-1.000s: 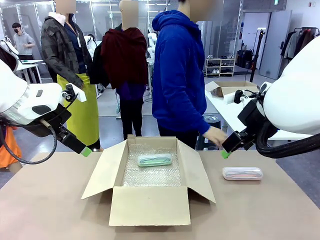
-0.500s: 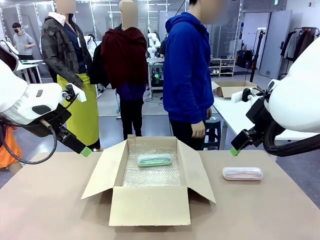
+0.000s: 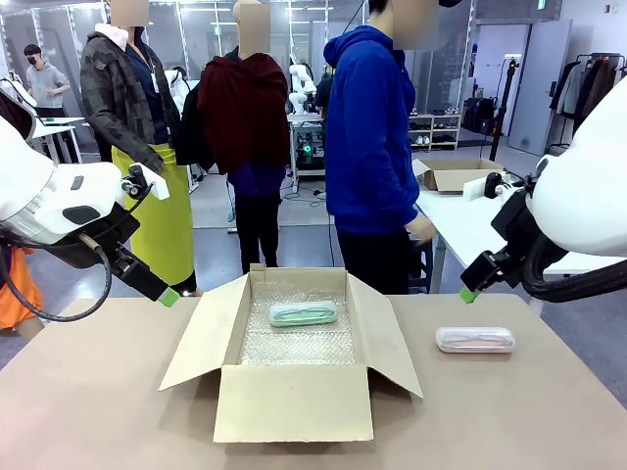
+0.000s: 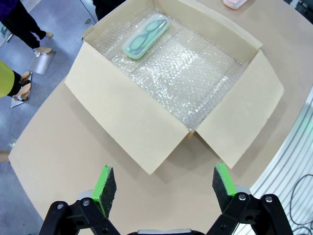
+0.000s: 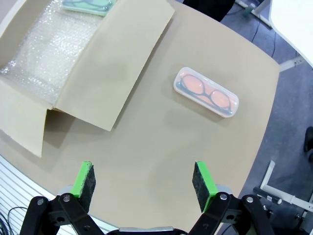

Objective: Pack the glasses set securely to prepare it for shipping.
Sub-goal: Put the Glasses case from the right side of the table into the Package Box.

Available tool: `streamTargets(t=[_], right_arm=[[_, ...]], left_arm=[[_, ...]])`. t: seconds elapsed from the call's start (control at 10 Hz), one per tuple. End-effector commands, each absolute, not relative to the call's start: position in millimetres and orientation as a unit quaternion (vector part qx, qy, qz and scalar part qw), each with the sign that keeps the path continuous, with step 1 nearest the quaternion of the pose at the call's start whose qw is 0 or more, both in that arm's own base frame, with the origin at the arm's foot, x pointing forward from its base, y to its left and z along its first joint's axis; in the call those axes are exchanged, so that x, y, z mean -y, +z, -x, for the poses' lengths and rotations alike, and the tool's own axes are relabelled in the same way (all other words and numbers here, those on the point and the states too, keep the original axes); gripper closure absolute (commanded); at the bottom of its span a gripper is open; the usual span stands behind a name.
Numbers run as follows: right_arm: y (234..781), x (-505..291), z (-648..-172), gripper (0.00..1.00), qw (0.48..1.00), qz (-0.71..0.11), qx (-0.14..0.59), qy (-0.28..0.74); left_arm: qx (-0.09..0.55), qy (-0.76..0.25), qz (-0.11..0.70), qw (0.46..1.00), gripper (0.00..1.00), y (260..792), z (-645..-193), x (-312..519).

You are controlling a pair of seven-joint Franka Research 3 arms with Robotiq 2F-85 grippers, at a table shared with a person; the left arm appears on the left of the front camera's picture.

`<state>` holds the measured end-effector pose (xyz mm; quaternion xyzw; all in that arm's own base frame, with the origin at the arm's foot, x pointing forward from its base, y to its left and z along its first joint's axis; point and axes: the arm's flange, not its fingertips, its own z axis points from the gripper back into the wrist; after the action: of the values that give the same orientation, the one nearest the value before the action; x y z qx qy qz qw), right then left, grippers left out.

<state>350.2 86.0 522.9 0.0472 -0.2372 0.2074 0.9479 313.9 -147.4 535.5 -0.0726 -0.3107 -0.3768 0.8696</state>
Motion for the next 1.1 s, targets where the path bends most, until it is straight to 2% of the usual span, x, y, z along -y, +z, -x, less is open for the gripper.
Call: streamTargets(t=[0.0, 0.6, 0.7, 1.0], right_arm=[[530.2, -81.0, -361.1, 0.00, 0.952, -0.045, 0.223, 0.203], [522.5, -53.2, -416.0, 0.00, 0.968, -0.050, 0.187, 0.163], [517.6, -49.3, -426.7, 0.00, 0.972, -0.031, 0.179, 0.151], [504.7, -39.5, -460.1, 0.00, 0.972, -0.031, 0.169, 0.160]], left_arm=[[0.312, -0.379, 0.078, 0.868, 0.00, 535.4, -313.9, 146.5], [0.312, -0.379, 0.078, 0.868, 0.00, 535.4, -313.9, 146.5], [0.312, -0.379, 0.078, 0.868, 0.00, 535.4, -313.9, 146.5], [0.312, -0.379, 0.078, 0.868, 0.00, 535.4, -313.9, 146.5]])
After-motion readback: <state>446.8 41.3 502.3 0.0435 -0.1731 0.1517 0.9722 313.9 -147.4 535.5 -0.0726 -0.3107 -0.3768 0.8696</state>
